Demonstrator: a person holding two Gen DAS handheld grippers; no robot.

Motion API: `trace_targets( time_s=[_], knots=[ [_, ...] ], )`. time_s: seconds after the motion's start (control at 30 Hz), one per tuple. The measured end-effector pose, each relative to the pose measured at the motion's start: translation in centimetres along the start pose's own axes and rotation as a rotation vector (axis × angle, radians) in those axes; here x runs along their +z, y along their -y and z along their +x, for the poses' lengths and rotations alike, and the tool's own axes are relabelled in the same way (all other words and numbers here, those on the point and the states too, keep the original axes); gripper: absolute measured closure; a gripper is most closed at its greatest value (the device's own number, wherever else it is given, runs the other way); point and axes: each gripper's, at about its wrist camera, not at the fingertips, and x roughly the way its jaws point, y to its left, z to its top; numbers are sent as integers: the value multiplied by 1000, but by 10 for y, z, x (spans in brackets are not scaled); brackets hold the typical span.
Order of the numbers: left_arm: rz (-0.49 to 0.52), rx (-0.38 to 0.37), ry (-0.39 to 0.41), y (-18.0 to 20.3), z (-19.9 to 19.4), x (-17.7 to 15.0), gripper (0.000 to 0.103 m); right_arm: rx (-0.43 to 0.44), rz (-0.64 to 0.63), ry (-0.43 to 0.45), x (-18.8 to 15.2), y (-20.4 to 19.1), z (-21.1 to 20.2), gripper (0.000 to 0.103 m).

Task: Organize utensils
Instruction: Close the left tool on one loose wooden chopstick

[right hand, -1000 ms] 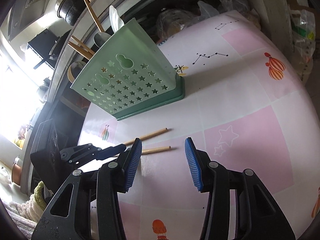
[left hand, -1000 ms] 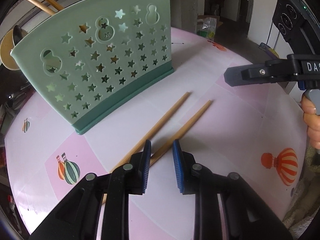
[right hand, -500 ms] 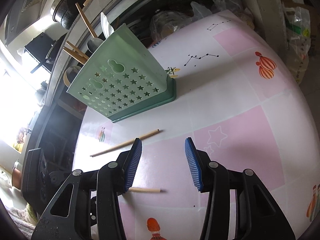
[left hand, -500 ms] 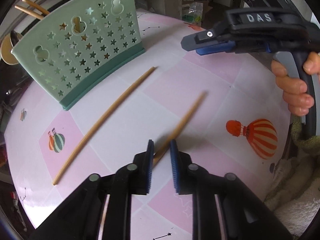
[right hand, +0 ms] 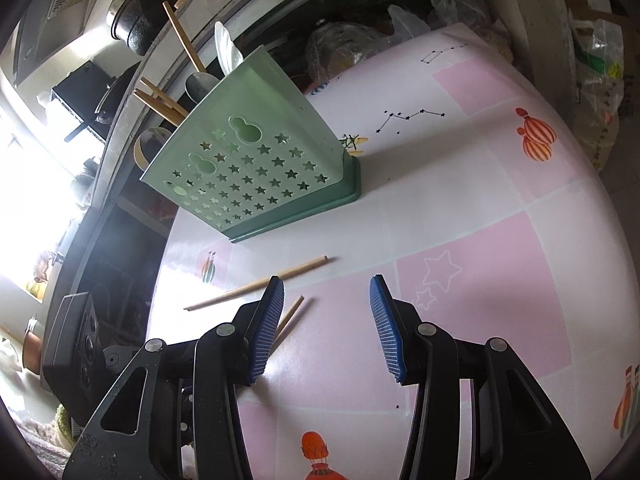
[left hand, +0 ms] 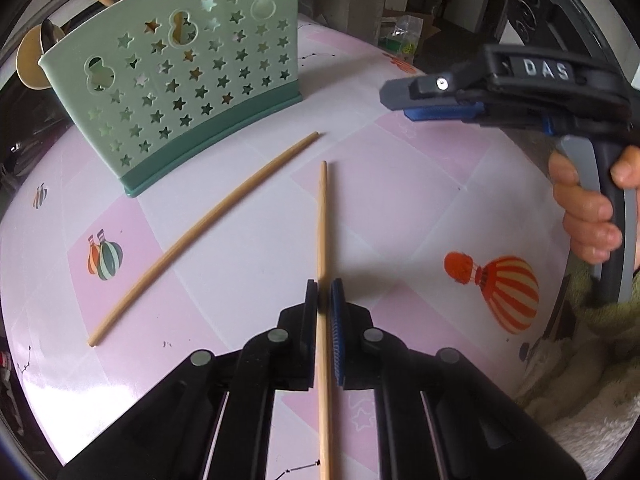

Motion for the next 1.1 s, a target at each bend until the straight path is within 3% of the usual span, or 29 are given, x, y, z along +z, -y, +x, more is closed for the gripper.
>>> trace_targets(
  time_s=[0.33, 0.57, 0.7, 0.8, 0.9, 1.1],
  knots=[
    [63, 23, -21, 7, 20, 28, 86, 1, -1, -5, -1, -1, 1, 58],
    [58, 13, 6, 8, 25, 34, 86, 4, 1, -10, -3, -1, 1, 58],
    [54, 35, 18, 4, 30, 37, 97, 2, -2, -7, -4, -1, 0, 58],
    [11, 14, 30, -4, 28, 37, 97, 0, -1, -2, -4, -1, -2, 58],
    [-29, 3, 93, -11, 12, 36, 98, -2, -6, 3, -3, -2, -6, 58],
    [-171, -25, 292, -36, -46, 20, 98, -3, -31, 1, 0, -7, -8, 58]
  ],
)
